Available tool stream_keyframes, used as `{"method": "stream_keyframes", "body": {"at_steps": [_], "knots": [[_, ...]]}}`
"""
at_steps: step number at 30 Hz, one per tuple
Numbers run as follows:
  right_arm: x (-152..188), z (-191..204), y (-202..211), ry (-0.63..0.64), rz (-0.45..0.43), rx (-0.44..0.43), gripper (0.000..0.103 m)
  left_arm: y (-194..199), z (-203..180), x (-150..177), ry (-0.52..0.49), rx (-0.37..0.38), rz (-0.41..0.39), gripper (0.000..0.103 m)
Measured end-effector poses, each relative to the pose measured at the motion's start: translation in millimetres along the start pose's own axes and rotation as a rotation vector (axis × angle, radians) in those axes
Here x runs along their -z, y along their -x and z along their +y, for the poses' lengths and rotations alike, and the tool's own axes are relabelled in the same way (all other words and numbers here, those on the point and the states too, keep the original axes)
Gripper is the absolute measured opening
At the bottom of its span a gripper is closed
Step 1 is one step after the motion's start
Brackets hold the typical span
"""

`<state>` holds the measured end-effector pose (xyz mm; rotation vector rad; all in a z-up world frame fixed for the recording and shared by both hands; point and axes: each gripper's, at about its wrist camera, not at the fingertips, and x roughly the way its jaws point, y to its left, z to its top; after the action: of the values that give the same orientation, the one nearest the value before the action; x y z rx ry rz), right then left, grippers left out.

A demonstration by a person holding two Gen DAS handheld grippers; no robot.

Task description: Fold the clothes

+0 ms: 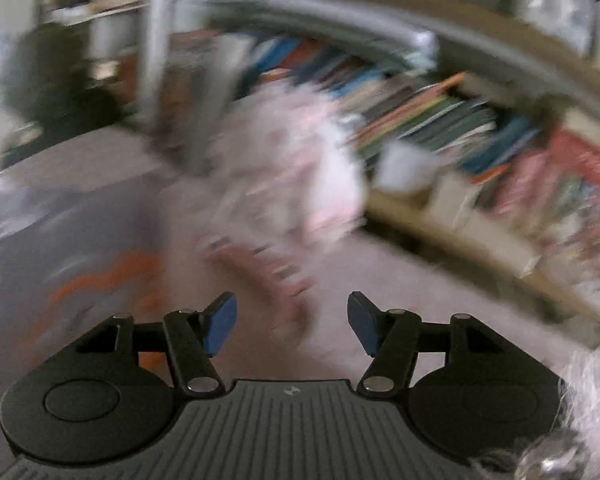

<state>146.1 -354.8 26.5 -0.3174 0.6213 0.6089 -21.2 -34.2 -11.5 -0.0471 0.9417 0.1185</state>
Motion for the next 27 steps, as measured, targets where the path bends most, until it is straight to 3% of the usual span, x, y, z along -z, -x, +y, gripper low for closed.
{"method": "stream_keyframes", "body": {"at_steps": [3,6,7,8,9,10,13,15,16,17,18,22,27], "knots": [[19,25,3,0.078,0.071,-0.076,0.059,1,2,0,0.021,-0.002,0.003,0.064],[33,46,-5,0.181,0.14,-0.05,0.057,1,1,-1,0.015,-0.007,0.005,0.064],[36,49,-10,0.22,0.164,-0.025,0.048,1,0,0,0.012,-0.008,0.005,0.064],[36,51,-15,0.259,0.179,0.008,0.026,0,0,0,0.01,-0.011,0.006,0.064],[35,50,-19,0.297,0.187,0.045,0.011,0,0,0,0.008,-0.012,0.007,0.064],[29,43,-23,0.306,0.173,0.108,0.003,0,-1,0,0.006,-0.013,0.007,0.064],[2,9,-34,0.279,0.09,0.34,0.003,1,-3,0,-0.001,-0.016,0.008,0.064],[-16,-14,-41,0.26,0.034,0.494,0.017,1,-4,0,-0.011,-0.018,0.007,0.064],[-24,-25,-44,0.238,0.018,0.559,0.033,2,-4,0,-0.013,-0.018,0.006,0.064],[-30,-35,-47,0.21,0.01,0.617,0.041,3,-4,-1,-0.013,-0.018,0.004,0.064],[-34,-43,-46,0.178,0.004,0.631,0.04,2,-4,0,-0.009,-0.016,0.004,0.064],[-26,-45,-19,0.011,-0.046,0.502,0.044,-2,0,0,0.024,-0.009,0.013,0.064],[11,-26,12,-0.186,0.008,0.257,0.049,-3,2,-3,0.053,-0.028,-0.006,0.064]]}}
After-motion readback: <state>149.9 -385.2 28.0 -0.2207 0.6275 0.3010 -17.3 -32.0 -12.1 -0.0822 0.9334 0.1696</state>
